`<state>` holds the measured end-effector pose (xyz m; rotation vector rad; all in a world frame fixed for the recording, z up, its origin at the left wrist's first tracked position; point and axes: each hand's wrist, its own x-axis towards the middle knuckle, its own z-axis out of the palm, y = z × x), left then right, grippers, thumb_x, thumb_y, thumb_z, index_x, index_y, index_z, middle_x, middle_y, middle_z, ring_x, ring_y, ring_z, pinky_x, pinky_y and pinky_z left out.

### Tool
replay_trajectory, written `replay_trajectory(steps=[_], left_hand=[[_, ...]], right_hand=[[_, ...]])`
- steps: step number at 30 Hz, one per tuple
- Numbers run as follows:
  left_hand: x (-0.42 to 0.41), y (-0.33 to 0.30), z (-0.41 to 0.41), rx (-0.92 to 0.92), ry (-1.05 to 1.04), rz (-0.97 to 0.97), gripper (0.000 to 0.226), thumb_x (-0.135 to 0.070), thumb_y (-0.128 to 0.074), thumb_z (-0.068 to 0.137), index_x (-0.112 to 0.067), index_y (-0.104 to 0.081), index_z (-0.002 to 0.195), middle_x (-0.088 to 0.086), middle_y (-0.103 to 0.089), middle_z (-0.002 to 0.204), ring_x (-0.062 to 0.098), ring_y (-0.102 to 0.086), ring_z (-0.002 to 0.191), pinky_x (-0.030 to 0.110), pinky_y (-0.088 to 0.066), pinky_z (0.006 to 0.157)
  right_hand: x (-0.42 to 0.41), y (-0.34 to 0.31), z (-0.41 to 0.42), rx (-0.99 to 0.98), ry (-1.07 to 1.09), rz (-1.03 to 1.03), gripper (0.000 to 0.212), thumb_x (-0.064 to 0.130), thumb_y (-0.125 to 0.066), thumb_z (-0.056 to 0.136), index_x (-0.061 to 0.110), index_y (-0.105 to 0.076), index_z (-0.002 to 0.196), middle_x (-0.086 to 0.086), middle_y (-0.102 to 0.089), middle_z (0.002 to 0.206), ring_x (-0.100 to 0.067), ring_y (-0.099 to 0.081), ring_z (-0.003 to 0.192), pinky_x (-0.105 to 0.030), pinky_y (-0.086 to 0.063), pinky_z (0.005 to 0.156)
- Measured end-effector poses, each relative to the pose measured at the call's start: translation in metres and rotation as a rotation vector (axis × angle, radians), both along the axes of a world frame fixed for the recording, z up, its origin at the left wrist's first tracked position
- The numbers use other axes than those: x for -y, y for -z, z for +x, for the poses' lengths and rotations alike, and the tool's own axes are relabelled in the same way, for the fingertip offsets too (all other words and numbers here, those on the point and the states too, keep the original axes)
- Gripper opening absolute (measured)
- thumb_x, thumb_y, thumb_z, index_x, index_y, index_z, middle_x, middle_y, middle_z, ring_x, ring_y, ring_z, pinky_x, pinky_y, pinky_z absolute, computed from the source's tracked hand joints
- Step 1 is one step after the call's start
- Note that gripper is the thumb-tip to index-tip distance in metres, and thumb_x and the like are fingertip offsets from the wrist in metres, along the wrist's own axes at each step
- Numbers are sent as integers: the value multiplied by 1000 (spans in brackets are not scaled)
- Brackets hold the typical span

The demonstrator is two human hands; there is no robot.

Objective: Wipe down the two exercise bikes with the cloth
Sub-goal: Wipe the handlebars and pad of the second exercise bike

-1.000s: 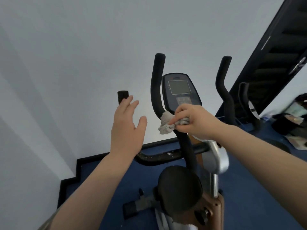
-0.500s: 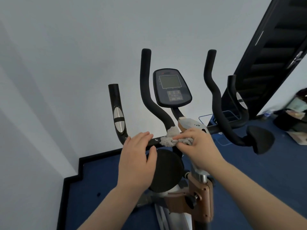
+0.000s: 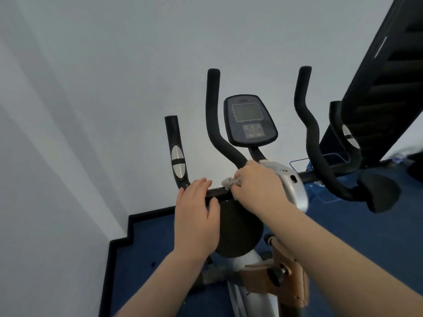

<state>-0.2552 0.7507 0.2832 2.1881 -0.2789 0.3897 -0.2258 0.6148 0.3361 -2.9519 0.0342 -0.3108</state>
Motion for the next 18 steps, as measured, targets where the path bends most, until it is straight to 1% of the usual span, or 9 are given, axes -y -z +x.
replay_trajectory(steps=[3, 4, 6, 9, 11, 12, 14, 16, 18], left_hand=[[-1, 0, 2, -14, 18, 25, 41, -21, -43, 93, -17, -48, 134, -4, -45, 141, -2, -29, 127, 30, -10, 118], [-2, 0, 3, -20, 31, 34, 42, -21, -44, 94, -18, -46, 136, -5, -43, 143, 2, -28, 131, 31, -10, 119], [-3, 0, 3, -34, 65, 26, 44, -24, -47, 94, -20, -44, 138, -6, -40, 145, 4, -26, 135, 35, -13, 119], [-15, -1, 12, -22, 108, -28, 45, -31, -46, 90, -23, -48, 135, -8, -44, 142, 6, -31, 135, 42, -25, 115], [-30, -1, 26, 20, 90, -83, 44, -28, -46, 88, -21, -53, 130, -7, -49, 137, 9, -38, 132, 46, -33, 110], [-39, -2, 36, 48, 82, -110, 42, -24, -47, 88, -19, -56, 128, -7, -51, 135, 9, -40, 130, 47, -34, 109], [-53, -4, 56, 89, 87, -131, 37, -17, -50, 89, -17, -58, 126, -9, -50, 134, 9, -40, 130, 48, -33, 110], [-62, -9, 78, 115, 112, -119, 35, -10, -52, 92, -16, -58, 126, -9, -48, 136, 8, -38, 132, 47, -32, 111], [-68, -17, 102, 129, 166, -105, 36, -10, -53, 91, -15, -57, 127, -7, -48, 139, 10, -36, 134, 47, -30, 112]], right_hand=[[-1, -1, 0, -54, 14, 44, 16, 20, -53, 84, 12, -66, 83, -6, -60, 84, -23, -56, 72, -27, -38, 58], [-2, -1, 0, -62, 25, 65, 15, 19, -53, 83, 11, -66, 80, -5, -58, 78, -23, -55, 70, -27, -37, 58], [-4, -2, -2, -71, 44, 89, 16, 19, -53, 82, 10, -66, 78, -4, -56, 72, -22, -54, 68, -27, -38, 58], [-7, 0, -4, -81, 74, 151, 18, 21, -55, 81, 12, -68, 73, -4, -62, 69, -20, -59, 66, -30, -47, 57], [-10, 2, -5, -86, 106, 203, 18, 25, -55, 82, 15, -69, 75, -2, -65, 75, -20, -61, 72, -33, -51, 63], [-13, 3, -5, -81, 127, 213, 17, 26, -56, 82, 17, -70, 78, 0, -64, 80, -20, -61, 76, -33, -50, 65], [-19, 4, -4, -66, 171, 231, 16, 28, -56, 81, 20, -70, 78, 3, -64, 84, -19, -61, 79, -30, -47, 64], [-29, 3, 0, -93, 182, 237, 16, 29, -57, 80, 21, -71, 76, 4, -66, 80, -19, -63, 76, -31, -51, 64], [-41, 0, 11, -169, 158, 287, 15, 28, -59, 79, 22, -73, 78, 3, -69, 74, -18, -64, 72, -31, -55, 66]])
